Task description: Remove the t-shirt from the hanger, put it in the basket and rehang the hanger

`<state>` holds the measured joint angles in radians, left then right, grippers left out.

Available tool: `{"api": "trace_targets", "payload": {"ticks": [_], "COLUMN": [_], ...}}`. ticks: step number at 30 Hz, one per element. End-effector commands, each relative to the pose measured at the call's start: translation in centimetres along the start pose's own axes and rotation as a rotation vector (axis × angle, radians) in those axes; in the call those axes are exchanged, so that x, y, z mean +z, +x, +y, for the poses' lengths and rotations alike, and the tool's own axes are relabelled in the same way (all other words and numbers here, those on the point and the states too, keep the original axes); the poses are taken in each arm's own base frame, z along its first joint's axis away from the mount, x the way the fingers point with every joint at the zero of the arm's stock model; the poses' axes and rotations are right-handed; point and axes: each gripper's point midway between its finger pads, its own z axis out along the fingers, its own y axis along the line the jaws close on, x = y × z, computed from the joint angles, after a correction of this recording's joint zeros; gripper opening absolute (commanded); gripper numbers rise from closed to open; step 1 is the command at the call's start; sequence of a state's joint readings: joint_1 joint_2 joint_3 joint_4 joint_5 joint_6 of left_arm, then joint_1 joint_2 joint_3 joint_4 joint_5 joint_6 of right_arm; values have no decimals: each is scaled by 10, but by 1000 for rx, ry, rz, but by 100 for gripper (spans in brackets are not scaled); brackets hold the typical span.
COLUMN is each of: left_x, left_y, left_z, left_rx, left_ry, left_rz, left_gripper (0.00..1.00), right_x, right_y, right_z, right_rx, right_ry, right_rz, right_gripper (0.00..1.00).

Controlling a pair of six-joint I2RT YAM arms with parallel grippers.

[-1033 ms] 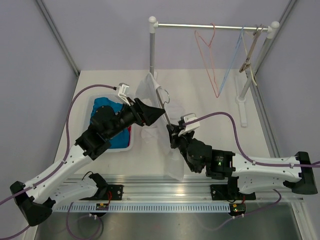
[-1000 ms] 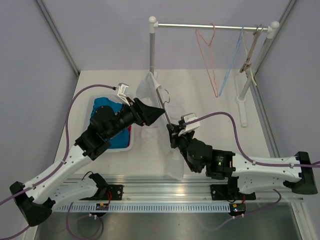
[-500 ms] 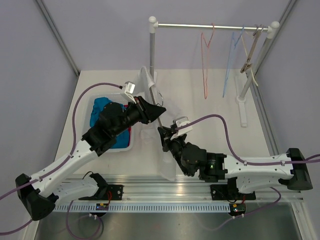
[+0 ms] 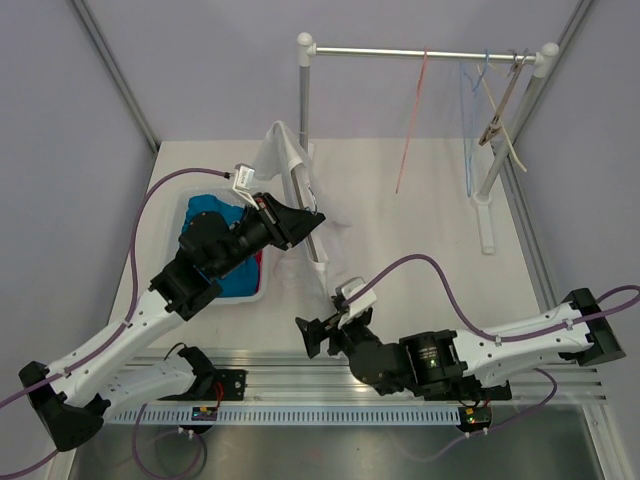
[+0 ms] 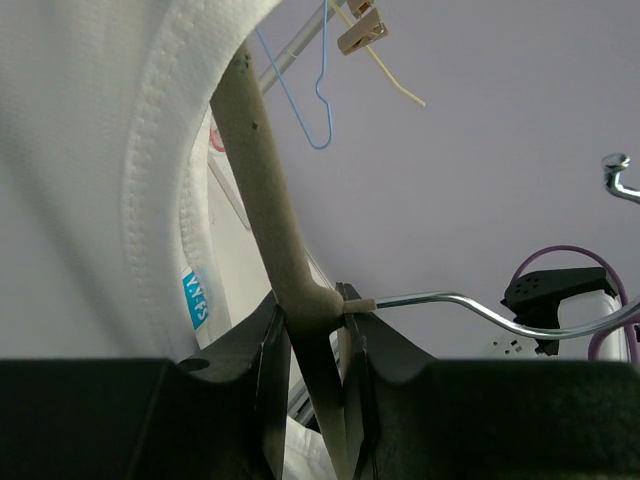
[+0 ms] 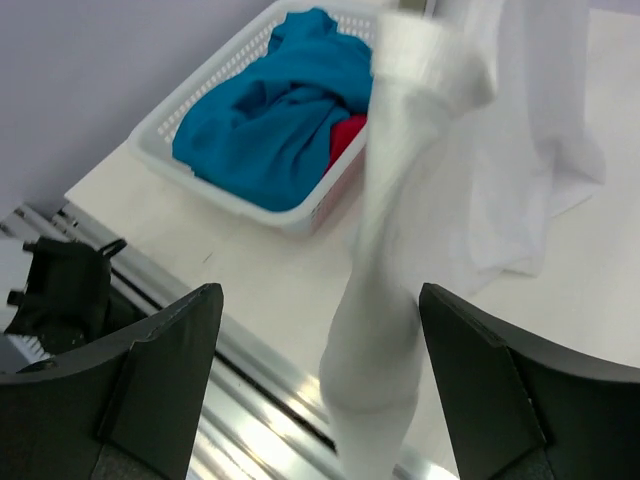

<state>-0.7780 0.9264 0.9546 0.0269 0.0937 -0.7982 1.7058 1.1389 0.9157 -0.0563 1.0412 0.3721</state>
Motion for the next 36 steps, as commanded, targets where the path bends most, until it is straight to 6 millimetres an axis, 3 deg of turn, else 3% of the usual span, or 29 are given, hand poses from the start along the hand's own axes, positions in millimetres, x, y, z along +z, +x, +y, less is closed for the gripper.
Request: {"api": "trace_targets", "payload": {"ticks": [1, 4, 5, 6, 7, 8, 10, 14, 19, 24, 26, 27, 28, 30, 32, 35, 36], "left_x": [-8, -10, -12, -12, -12, -13, -13, -15, -25, -36, -44, -46, -50, -49, -47, -52, -54], "left_y": [-40, -42, -44, -44, -43, -46, -48, -62, -104, -132, -133, -130, -128, -113, -100, -95, -96], "left_z": [-43, -49, -52, -53, -53, -56, -58, -67, -101, -127, -141, -146, -150, -146, -135, -134, -138], "left_rx": [7, 7, 6, 4, 1, 0, 2, 21, 89, 136, 109, 97, 82, 39, 14, -16, -21], "left_ry": [131, 149, 158, 161, 159, 164, 166, 172, 209, 236, 291, 319, 345, 368, 352, 367, 384], "left_rz": [-121, -123, -122, -121, -116, -119, -125, -159, -250, -307, -292, -278, -267, -217, -188, -182, -184], "left_gripper": [0, 0, 0, 0, 0, 0, 0, 0, 0, 0, 0, 0, 0, 0, 0, 0, 0], "right_x": [-17, -20, -20, -20, -21, -22, -25, -34, -52, -54, -52, -53, -54, -56, -58, -55, -53], "right_y": [4, 18, 23, 20, 22, 22, 23, 31, 62, 85, 82, 80, 70, 55, 34, 22, 20], "right_z": [-7, -13, -16, -16, -16, -18, -18, -5, 19, 19, 16, 3, 1, -19, -22, -18, -31], "right_rx": [91, 115, 114, 131, 130, 128, 118, 96, 96, 101, 157, 105, 127, 117, 67, 75, 15], "right_ry": [60, 72, 74, 70, 66, 71, 72, 48, 7, 53, 94, 125, 141, 187, 198, 212, 241], "right_rz": [-2, 8, 9, 1, 1, -3, -1, 11, 35, 71, 45, 36, 16, -39, -75, -109, -110], "right_gripper": [88, 77, 67, 54, 27, 14, 0, 0, 0, 0, 0, 0, 0, 4, 6, 1, 0]}}
